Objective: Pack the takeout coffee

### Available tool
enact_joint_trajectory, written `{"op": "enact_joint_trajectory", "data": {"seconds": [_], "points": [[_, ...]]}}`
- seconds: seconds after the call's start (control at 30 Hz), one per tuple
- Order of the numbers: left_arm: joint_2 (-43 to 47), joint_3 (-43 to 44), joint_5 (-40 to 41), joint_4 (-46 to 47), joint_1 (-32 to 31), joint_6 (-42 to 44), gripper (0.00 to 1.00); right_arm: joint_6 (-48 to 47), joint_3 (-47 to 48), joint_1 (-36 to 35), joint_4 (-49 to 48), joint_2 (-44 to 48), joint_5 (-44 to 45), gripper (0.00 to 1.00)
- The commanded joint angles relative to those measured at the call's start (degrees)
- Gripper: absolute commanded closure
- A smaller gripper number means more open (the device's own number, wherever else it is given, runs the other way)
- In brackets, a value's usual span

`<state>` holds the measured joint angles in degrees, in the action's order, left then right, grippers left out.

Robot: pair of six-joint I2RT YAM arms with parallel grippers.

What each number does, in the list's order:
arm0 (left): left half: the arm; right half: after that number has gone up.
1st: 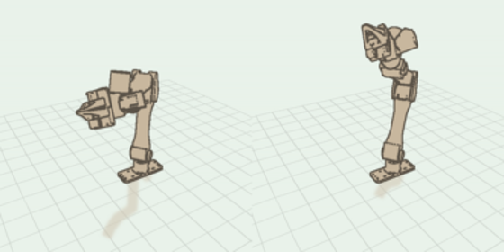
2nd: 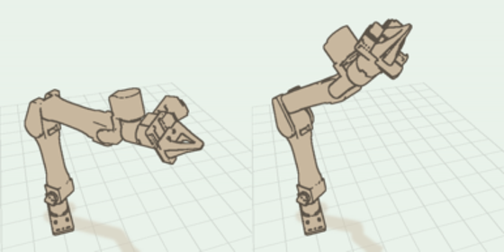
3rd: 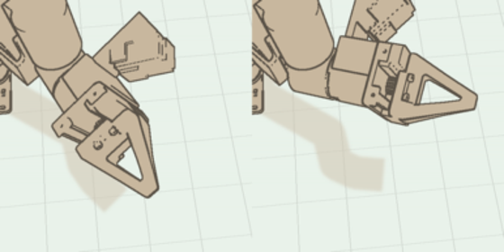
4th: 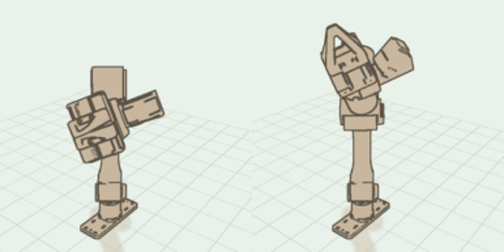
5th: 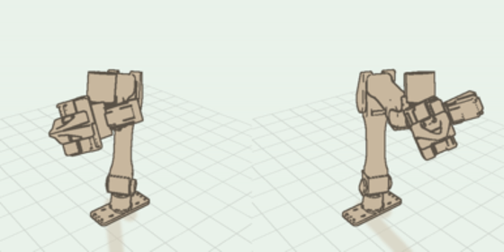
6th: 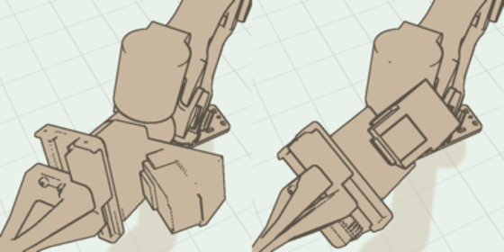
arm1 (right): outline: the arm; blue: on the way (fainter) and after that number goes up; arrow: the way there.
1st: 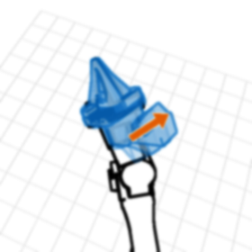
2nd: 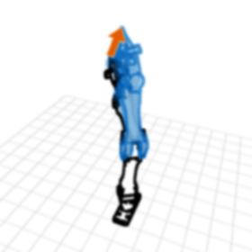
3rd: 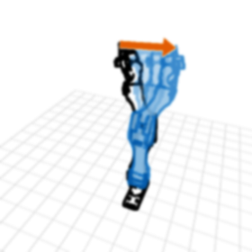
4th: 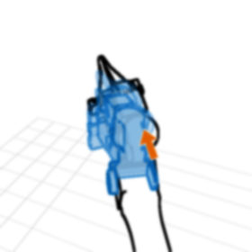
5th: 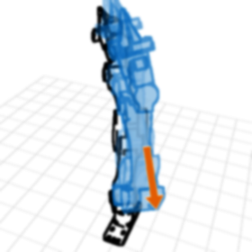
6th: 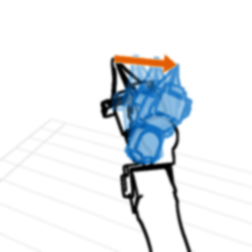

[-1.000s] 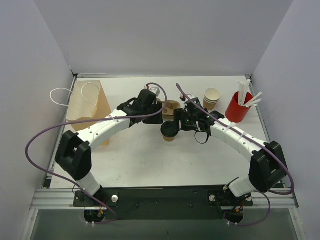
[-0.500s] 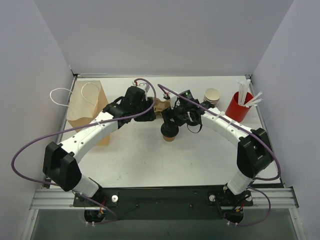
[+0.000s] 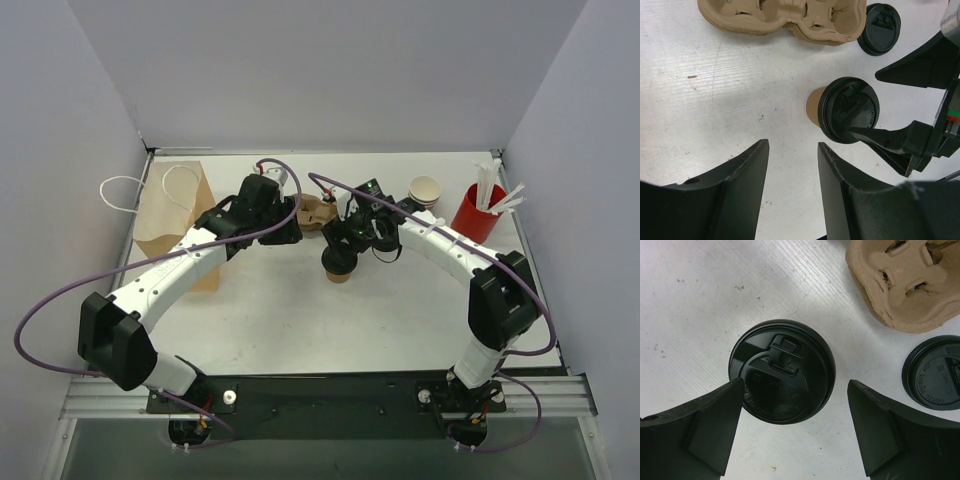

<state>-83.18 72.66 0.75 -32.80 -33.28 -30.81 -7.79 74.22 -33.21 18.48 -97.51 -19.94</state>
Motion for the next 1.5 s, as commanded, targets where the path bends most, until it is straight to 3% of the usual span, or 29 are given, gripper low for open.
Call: {"op": "enact_joint_trajectory", "data": {"seconds": [0.0, 0.3, 0.93, 1.47], "points": [[1.44, 0.11, -0.75, 0.98, 0.14, 0.75, 0.46, -1.52, 1.55, -1.33, 1.30, -0.57, 0.43, 0.21], [1.17, -0.24, -2.06, 1.51, 0.23, 0.66, 0.46, -1.35, 1.90, -3.17, 1.29, -1.54, 1.83, 0.20], [1.35, -0.86, -2.51, 2.21, 0.23, 0.40, 0.46, 1.11, 0.32, -5.81, 0.24, -3.56, 14.49, 0.21], [1.35, -1.30, -2.78, 2.74, 0.14, 0.22, 0.46, 7.44, -2.06, -5.64, -3.01, -1.36, 13.53, 0.17]]}}
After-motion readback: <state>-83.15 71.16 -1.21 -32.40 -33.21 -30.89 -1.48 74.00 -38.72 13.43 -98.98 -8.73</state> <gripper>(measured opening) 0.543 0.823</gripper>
